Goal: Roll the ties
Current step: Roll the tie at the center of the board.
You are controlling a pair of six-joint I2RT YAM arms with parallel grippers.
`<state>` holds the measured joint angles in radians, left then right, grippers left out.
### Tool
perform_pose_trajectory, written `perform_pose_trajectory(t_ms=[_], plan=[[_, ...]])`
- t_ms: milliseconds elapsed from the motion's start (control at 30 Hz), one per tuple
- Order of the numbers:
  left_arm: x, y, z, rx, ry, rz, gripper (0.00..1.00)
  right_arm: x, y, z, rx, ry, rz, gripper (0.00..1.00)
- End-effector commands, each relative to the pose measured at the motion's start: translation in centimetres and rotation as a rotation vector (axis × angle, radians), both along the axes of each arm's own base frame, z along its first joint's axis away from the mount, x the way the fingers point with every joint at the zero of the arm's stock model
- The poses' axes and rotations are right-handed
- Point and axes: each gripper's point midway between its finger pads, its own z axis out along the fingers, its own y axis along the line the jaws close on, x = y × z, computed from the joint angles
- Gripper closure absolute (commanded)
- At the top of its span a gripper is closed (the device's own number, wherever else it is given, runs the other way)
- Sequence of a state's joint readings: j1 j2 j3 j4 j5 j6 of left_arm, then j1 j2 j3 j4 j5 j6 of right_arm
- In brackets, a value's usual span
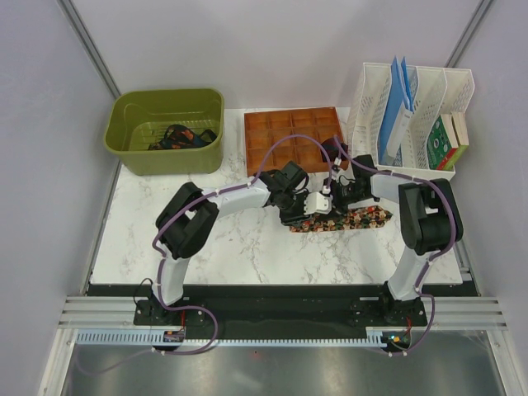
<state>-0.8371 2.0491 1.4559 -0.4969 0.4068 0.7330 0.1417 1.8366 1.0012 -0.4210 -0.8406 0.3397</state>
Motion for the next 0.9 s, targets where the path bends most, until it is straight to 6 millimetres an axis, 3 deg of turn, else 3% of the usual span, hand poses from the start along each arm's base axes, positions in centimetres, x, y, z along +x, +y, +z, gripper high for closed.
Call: perform_pose_trajectory(t_ms=[0,133,233,433,600,700,733,867], plan=[[-3.4,3.9,-6.0,0.21,0.123,-0.032,0.69,0.8,1.0,1.6,0.048,-0.061,-0.014,0.43],[-3.3,3.9,-6.0,0.213,0.125,-0.024,0.67,0.9,2.2,0.6,0.068,-0.046,-0.036,0.46],[-3.2,4.2,-5.9,0.219,0.123,-0.016,0.68,0.4,2.4,-1.0,0.044,-0.026,-0.028,0.54],[-2.6,5.0,-4.6,0.22,0.112,0.014,0.69,0.4,2.0,-3.0,0.003,0.0,-0.028,0.97],[-2.1,5.7,-3.6,0.21,0.108,0.039,0.68,-0.2,1.7,-3.8,-0.014,0.002,-0.011,1.0],[-2.3,5.5,-2.9,0.188,0.117,0.045,0.56,-0.5,1.4,-4.9,-0.041,0.006,-0.004,1.0],[-2.3,5.4,-2.6,0.177,0.12,0.054,0.48,-0.4,1.3,-5.1,-0.051,0.004,-0.003,1.0],[-1.6,4.3,0.0,0.077,0.1,0.073,0.28,-0.5,0.9,-5.8,-0.073,-0.005,0.008,1.0]])
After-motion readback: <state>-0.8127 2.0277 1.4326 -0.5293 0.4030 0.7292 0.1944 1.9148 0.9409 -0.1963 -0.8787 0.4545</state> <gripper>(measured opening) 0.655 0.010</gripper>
